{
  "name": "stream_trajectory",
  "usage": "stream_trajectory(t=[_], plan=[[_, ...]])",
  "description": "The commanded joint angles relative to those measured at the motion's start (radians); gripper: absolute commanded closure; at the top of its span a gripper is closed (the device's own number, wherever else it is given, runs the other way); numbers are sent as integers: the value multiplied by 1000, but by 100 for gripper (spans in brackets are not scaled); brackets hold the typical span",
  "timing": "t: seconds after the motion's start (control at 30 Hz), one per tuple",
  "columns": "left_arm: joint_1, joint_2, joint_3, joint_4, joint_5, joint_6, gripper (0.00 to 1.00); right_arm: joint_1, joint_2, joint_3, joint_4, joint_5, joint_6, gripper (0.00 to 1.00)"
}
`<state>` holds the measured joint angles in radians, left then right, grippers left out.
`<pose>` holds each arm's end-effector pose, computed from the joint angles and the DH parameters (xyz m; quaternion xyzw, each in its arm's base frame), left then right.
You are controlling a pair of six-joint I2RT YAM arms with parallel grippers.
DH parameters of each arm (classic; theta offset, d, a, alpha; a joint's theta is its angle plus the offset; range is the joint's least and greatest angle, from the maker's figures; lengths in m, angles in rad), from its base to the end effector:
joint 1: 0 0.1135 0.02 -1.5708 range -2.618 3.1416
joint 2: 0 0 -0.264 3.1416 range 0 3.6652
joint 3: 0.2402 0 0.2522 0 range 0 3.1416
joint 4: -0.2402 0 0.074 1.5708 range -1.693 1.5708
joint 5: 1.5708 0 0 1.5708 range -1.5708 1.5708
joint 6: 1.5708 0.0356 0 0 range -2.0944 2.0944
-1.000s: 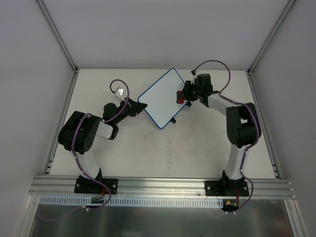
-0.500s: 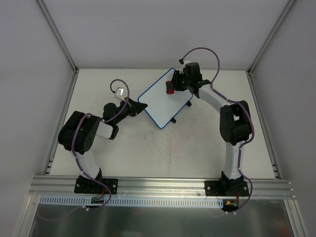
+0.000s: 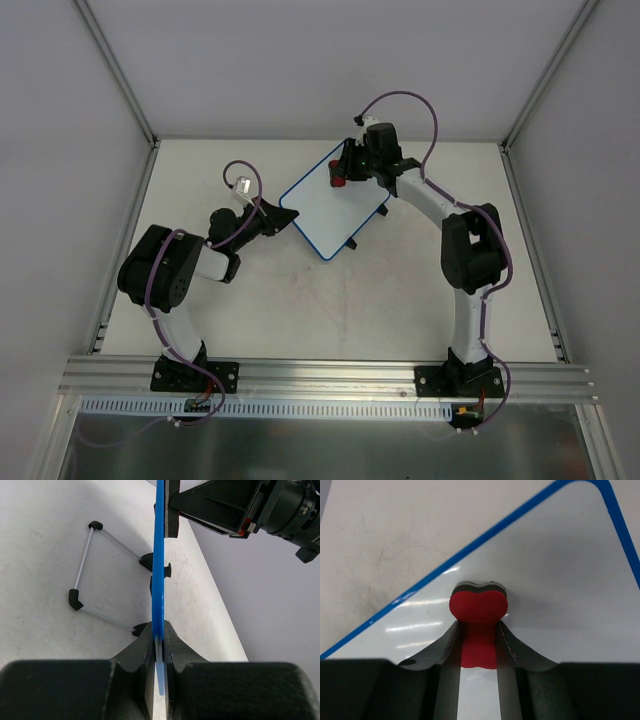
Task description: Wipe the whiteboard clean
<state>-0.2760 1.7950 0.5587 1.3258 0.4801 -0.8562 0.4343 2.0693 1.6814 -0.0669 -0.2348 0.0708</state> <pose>0.3043 -0.1033 0.1686 -0.0193 0.6782 -0.5199 0.5190 0.4440 0.2151 0.2605 -0.2133 0.8174 0.2276 0.4843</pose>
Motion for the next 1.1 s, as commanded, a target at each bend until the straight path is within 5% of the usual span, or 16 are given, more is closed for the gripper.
stream_trajectory(t=[0.0,0.57,1.07], plan=[[-25,-17,9,75,55,51,100,-38,-17,-84,-34,43,6,100],[-25,-17,14,62,55,48,100,-126,-106,-356,103,-21,-19,100],[-23,-17,12,62,57,46,100,32,-253,-500,184,-3,-62,100]])
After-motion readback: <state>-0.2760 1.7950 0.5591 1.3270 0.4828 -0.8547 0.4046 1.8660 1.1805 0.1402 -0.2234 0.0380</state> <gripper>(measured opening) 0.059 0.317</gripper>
